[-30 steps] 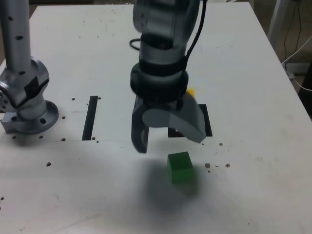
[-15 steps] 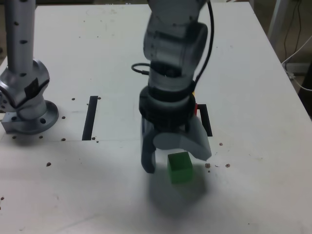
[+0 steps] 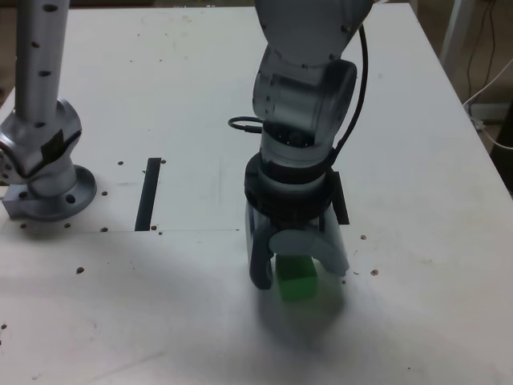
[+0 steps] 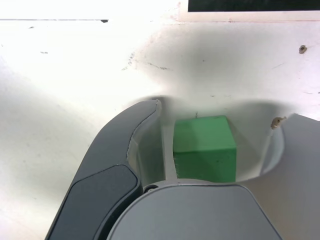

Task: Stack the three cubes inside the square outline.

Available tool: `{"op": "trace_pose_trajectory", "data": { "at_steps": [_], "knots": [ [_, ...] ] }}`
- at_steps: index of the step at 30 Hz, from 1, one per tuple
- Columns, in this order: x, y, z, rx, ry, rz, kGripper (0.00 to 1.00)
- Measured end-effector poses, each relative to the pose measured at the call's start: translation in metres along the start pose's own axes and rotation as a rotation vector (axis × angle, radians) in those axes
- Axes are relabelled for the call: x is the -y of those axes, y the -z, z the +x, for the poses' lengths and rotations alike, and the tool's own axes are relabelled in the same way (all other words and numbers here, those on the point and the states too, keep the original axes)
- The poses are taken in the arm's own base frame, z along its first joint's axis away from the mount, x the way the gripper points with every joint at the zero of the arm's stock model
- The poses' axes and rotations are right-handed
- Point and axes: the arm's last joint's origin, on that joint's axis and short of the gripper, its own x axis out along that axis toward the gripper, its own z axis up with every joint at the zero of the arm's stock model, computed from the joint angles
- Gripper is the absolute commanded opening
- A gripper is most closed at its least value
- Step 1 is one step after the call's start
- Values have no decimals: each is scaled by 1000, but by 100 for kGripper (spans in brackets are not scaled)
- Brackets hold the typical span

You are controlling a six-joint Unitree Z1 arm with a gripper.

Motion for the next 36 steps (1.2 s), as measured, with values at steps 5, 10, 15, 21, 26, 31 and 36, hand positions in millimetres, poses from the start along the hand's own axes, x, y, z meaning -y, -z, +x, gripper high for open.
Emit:
{"op": "trace_pose_trajectory", "data": {
  "at_steps": [5, 10, 15, 21, 26, 31, 36],
  "knots": [
    [1, -1, 1, 6, 10, -11, 29],
    [2, -4, 0, 29, 6, -16, 17],
    [2, -5, 0, 41, 2, -22, 13],
    [0, -2, -6, 55, 11, -22, 8],
    [-3, 4, -15, 57, 10, -22, 7],
    [-14, 22, -37, 36, -13, -25, 7],
    [-32, 28, -65, 49, -26, -15, 7]
  ]
}}
